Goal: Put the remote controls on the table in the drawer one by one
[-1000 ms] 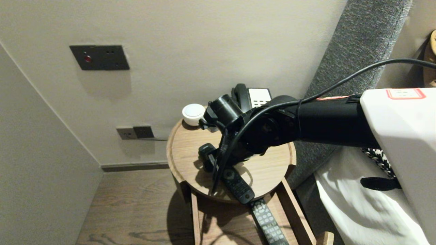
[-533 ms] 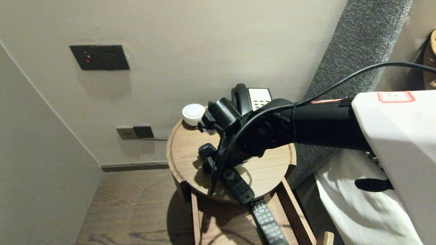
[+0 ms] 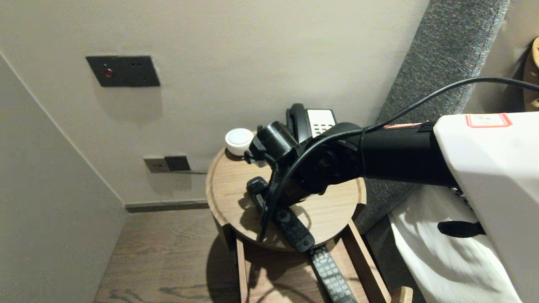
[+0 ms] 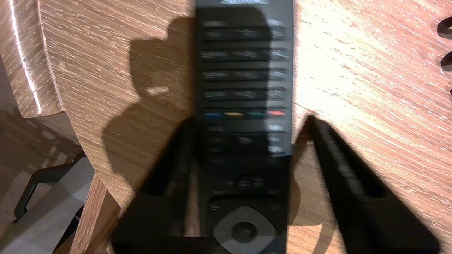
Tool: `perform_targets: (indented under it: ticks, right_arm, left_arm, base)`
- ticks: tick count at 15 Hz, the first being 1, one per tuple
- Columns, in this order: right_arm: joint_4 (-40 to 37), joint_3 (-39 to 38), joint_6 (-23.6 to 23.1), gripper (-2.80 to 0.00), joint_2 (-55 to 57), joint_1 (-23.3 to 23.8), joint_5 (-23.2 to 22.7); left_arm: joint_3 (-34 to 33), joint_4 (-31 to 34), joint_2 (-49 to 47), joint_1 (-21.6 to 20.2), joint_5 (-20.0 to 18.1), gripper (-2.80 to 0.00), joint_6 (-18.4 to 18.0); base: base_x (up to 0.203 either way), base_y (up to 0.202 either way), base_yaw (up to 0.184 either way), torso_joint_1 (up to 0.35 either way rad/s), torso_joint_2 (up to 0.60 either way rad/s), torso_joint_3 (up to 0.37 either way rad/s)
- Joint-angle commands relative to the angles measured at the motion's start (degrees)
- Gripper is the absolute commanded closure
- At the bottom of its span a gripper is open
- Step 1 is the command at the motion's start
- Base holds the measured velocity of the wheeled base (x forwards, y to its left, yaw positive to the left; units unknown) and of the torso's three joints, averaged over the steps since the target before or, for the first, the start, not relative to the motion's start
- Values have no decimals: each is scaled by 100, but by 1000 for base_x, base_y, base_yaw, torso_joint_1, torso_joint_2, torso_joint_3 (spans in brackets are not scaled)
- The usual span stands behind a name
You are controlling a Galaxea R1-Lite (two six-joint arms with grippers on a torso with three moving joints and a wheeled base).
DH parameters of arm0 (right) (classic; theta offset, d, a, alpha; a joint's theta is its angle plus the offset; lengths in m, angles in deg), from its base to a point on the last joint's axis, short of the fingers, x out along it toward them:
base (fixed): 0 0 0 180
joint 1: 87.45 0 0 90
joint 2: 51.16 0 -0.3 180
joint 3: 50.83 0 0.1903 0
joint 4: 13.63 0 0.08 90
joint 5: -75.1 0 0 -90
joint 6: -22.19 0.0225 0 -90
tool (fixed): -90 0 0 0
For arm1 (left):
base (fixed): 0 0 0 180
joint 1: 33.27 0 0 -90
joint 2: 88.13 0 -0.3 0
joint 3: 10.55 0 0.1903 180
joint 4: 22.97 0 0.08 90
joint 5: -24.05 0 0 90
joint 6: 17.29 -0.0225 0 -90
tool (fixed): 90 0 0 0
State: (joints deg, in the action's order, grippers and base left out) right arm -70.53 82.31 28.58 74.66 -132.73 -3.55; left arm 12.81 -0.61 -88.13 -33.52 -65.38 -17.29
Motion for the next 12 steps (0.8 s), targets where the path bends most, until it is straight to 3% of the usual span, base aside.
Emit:
perform_targets:
  ticks: [1, 9, 12]
  right_arm:
    - [-21, 0, 20, 0, -22, 28, 8]
    - [-21, 0, 38, 0, -384, 91, 27]
    - [-48, -5, 78, 0, -989, 93, 233]
  left_arm:
    - [0, -4, 0, -2, 4, 0, 0]
    - [0, -4, 0, -2, 4, 0, 0]
    - [0, -4, 0, -2, 4, 0, 0]
  base:
    - [0, 0, 0, 0, 0, 0]
    - [0, 0, 0, 0, 0, 0]
    - [0, 0, 0, 0, 0, 0]
